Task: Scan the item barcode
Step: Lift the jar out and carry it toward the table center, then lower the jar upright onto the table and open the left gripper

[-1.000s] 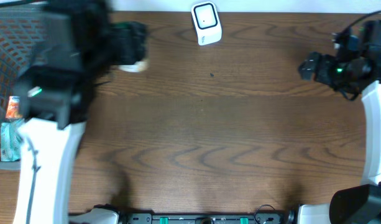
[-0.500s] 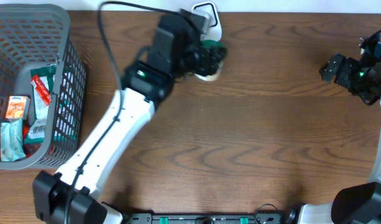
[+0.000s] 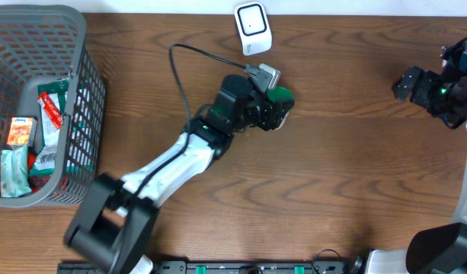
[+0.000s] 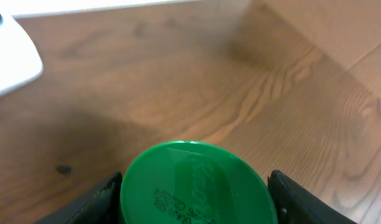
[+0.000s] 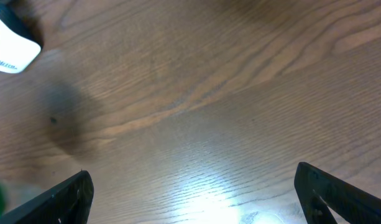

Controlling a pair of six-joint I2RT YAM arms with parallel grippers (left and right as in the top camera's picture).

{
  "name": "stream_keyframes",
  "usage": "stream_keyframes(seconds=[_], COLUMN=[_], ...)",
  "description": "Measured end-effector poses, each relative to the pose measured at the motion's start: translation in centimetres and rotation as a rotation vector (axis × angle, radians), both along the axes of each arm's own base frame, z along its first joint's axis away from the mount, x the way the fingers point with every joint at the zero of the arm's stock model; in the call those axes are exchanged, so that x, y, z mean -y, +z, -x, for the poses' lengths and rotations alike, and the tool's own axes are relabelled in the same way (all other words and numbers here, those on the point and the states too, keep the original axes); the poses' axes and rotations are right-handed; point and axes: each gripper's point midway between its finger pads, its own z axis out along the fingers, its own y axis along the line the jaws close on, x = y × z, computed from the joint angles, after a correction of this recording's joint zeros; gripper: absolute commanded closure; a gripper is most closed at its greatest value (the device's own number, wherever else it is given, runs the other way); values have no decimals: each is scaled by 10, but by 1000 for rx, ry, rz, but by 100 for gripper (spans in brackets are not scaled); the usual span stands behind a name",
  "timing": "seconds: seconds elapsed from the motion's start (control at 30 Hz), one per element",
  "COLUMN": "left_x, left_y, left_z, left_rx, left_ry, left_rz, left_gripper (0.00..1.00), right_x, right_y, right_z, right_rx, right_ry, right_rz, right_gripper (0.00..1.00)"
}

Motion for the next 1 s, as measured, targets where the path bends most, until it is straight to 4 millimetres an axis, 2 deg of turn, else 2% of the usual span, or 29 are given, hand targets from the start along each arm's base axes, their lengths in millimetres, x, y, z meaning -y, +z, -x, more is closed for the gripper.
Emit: stream_keyframes(seconds=[0.13,0.27,0.43,0.63,0.83,1.0], left_x=[9,14,19,28,28,24], left_y=[-36,-57,-61,-63,-64,-76], left_z=[-2,-3,0,10,11,17], left_rx=[-40,-56,-61,-68,-75,-124], left_ry=[-31,-49,-61,-87,-90,-89], left_rz=[-8,-9,-10,-15,-19,-52], left_gripper=[49,48,47,41,41,38], right_x=[0,0,0,0,0,0], right_y=[0,0,0,0,0,0], right_z=[0,0,0,0,0,0], right_rx=[0,0,0,0,0,0], right_ry=[0,0,0,0,0,0], right_rz=[0,0,0,0,0,0], right_gripper=[1,1,1,1,1,1])
